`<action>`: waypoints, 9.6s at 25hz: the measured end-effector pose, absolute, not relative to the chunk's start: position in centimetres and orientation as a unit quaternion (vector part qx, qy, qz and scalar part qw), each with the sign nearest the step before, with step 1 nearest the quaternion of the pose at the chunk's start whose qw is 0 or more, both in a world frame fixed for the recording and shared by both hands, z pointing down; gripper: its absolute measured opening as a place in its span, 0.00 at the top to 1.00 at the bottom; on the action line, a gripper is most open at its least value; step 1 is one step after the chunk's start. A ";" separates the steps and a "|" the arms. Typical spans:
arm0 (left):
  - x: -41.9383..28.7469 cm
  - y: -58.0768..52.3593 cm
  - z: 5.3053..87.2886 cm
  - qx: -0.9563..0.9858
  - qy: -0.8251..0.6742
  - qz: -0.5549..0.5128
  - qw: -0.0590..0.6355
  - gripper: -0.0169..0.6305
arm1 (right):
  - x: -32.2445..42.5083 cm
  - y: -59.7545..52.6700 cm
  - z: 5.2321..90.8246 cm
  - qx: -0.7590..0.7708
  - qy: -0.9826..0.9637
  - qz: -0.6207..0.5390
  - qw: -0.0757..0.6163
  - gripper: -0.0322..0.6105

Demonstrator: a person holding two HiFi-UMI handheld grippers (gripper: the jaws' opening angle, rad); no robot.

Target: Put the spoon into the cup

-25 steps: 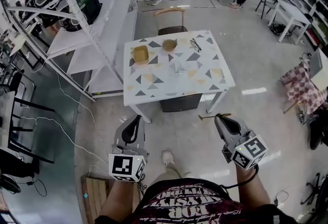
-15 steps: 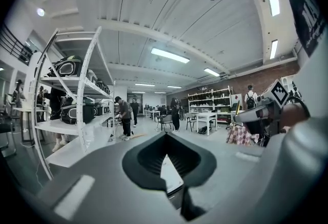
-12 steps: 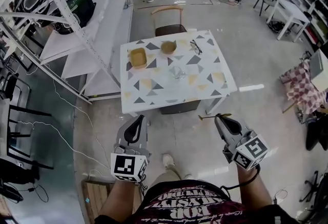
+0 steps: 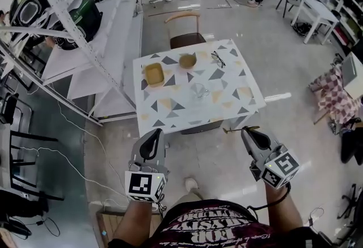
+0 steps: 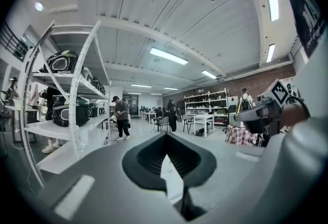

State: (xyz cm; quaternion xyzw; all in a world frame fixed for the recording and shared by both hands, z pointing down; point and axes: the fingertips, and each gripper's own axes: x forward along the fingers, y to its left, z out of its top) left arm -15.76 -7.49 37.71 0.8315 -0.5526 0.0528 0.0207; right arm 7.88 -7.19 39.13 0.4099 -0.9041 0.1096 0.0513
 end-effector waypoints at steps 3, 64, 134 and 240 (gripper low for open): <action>-16.9 -8.3 38.0 0.833 -0.550 0.051 0.024 0.97 | 6.8 -8.0 39.0 0.414 -0.902 0.108 0.052 0.90; -14.3 -27.3 39.5 0.820 -0.567 0.069 0.035 0.97 | 8.5 -28.9 39.1 0.378 -0.917 0.117 0.044 0.90; -18.8 -40.9 43.3 0.817 -0.561 0.116 0.069 0.97 | 1.4 -41.5 51.9 0.340 -0.904 0.226 0.125 0.90; -10.7 -28.5 40.1 0.816 -0.569 0.101 0.038 0.97 | 9.4 -31.3 40.1 0.351 -0.931 0.008 0.098 0.91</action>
